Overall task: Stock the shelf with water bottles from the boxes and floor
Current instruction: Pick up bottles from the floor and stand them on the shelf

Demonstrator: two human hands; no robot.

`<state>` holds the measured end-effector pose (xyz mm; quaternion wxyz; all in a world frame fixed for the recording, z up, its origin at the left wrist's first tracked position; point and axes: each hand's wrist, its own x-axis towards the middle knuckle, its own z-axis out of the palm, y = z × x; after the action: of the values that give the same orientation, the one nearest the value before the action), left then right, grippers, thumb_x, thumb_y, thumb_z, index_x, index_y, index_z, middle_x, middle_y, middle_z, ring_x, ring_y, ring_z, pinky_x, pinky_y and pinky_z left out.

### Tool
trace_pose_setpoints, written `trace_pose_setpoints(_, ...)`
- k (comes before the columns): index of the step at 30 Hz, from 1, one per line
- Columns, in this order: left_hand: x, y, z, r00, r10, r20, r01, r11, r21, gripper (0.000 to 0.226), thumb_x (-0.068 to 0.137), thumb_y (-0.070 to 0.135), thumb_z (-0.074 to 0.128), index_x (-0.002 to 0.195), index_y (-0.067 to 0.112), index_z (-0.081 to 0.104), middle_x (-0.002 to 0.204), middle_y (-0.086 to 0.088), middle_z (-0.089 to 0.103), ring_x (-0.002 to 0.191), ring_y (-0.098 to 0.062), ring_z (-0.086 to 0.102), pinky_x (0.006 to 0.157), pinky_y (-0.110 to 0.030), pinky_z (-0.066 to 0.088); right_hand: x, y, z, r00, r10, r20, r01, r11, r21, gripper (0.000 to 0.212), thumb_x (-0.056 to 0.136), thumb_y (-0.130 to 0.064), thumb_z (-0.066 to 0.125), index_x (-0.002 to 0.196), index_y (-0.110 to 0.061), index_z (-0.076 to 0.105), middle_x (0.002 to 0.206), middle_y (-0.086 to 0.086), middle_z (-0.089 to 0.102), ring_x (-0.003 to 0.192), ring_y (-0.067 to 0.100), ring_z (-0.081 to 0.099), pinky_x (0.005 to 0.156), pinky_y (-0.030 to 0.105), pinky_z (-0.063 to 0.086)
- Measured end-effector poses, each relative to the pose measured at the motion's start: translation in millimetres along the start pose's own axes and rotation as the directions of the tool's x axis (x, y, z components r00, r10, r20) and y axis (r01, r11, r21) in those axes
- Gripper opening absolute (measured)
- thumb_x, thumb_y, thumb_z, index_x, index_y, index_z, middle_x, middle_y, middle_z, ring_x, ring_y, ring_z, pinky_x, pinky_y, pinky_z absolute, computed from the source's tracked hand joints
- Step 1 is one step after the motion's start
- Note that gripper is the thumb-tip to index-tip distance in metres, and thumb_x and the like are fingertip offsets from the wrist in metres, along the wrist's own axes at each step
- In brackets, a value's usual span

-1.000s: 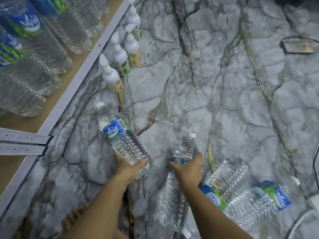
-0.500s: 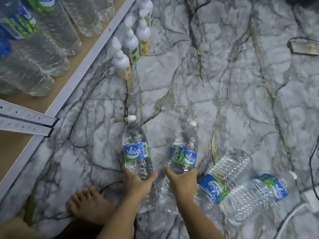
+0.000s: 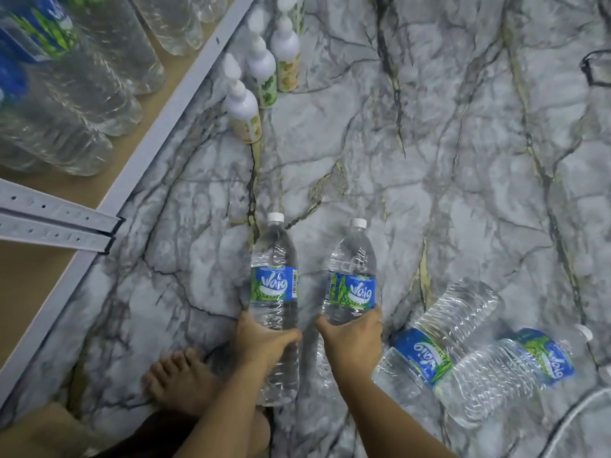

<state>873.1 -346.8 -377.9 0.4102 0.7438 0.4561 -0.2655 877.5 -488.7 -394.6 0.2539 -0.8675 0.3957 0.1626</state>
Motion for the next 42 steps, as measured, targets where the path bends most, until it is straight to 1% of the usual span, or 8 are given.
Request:
trace_pose_setpoints(9,-54.7,17.1,-72.9,0.991,0.137,0.001,-0.137,0.990,0.042,0.035,0.047,0.024,0.091,0.069,0.019,0.064,0.068,0.003,0.067,0.064,-0.014,0.064,0.054,-0.023,0.052,-8.1,-8.7,-29.3,0.992,0.002,0.130,-0.018,0.993,0.121,0.084,0.044,-0.053,0.077,0.112,-0.017,0.043,0.102,0.011,0.064,0.086,0.033,0.066,0.076,0.044,0.057)
trace_pose_setpoints(15,-89.5,25.7,-135.5,0.950,0.264,-0.166,-0.241,0.959,0.146,0.076,0.028,0.040,0.080,0.097,0.016,0.062,0.103,-0.006,0.053,0.080,-0.021,0.059,0.069,-0.024,0.053,-64.6,-46.9,-74.3,0.972,-0.230,0.049,0.211,0.944,0.254,0.063,0.053,-0.044,0.086,0.100,-0.018,0.053,0.093,0.004,0.061,0.086,0.030,0.063,0.067,0.032,0.046)
trace_pose_setpoints(20,-141.4,35.3,-187.9,0.852,0.366,-0.375,-0.392,0.920,0.006,0.069,0.040,0.034,0.087,0.101,0.015,0.060,0.103,0.000,0.048,0.094,-0.015,0.050,0.077,-0.019,0.040,-135.9,-105.7,-111.9,0.887,-0.462,0.012,0.403,0.786,0.469,0.065,0.055,-0.042,0.086,0.107,-0.021,0.053,0.098,-0.002,0.061,0.092,0.024,0.063,0.072,0.034,0.049)
trace_pose_setpoints(25,-208.3,32.2,-258.8,0.638,0.354,-0.683,-0.606,0.778,-0.163,0.077,0.030,0.056,0.075,0.097,0.022,0.059,0.094,0.007,0.051,0.104,-0.013,0.046,0.086,-0.012,0.033,-216.3,-168.8,-159.4,0.726,-0.686,-0.049,0.547,0.532,0.647,0.064,0.058,-0.025,0.090,0.108,-0.024,0.049,0.091,-0.009,0.061,0.084,0.015,0.059,0.074,0.023,0.040)
trace_pose_setpoints(27,-230.2,22.1,-290.4,0.530,0.315,-0.787,-0.671,0.723,-0.162,0.088,0.029,0.064,0.071,0.105,0.020,0.062,0.104,0.004,0.056,0.115,-0.020,0.050,0.104,-0.025,0.037,-254.8,-193.5,-178.7,0.642,-0.765,-0.048,0.572,0.436,0.695,0.065,0.058,-0.019,0.092,0.104,-0.022,0.047,0.083,-0.012,0.055,0.078,0.012,0.053,0.070,0.016,0.034)
trace_pose_setpoints(30,-256.3,-5.8,-342.2,0.332,0.235,-0.914,-0.754,0.648,-0.107,0.079,0.035,0.057,0.085,0.106,0.037,0.060,0.104,0.006,0.064,0.108,-0.023,0.061,0.096,-0.046,0.049,-315.3,-224.8,-191.2,0.463,-0.884,-0.061,0.621,0.275,0.734,0.072,0.055,-0.017,0.093,0.114,-0.015,0.053,0.085,-0.015,0.057,0.080,0.010,0.056,0.070,0.016,0.036)
trace_pose_setpoints(35,-310.0,-61.0,-415.1,0.147,0.054,-0.988,-0.781,0.619,-0.083,0.072,0.036,0.050,0.087,0.097,0.042,0.050,0.104,-0.001,0.065,0.094,-0.015,0.068,0.083,-0.042,0.057,-428.9,-252.2,-188.9,0.147,-0.988,-0.041,0.639,0.063,0.767,0.083,0.048,-0.041,0.090,0.109,-0.051,0.035,0.094,-0.017,0.065,0.079,0.008,0.067,0.071,0.025,0.051)
trace_pose_setpoints(42,-363.2,-151.9,-491.6,-0.071,-0.150,-0.986,-0.736,0.675,-0.050,0.093,0.034,0.049,0.086,0.116,0.025,0.053,0.114,-0.003,0.060,0.106,-0.017,0.062,0.094,-0.043,0.052,-569.6,-248.3,-166.8,-0.177,-0.984,-0.003,0.552,-0.101,0.828,0.086,0.053,-0.035,0.092,0.122,-0.034,0.040,0.108,-0.012,0.054,0.099,0.012,0.055,0.076,0.024,0.037)
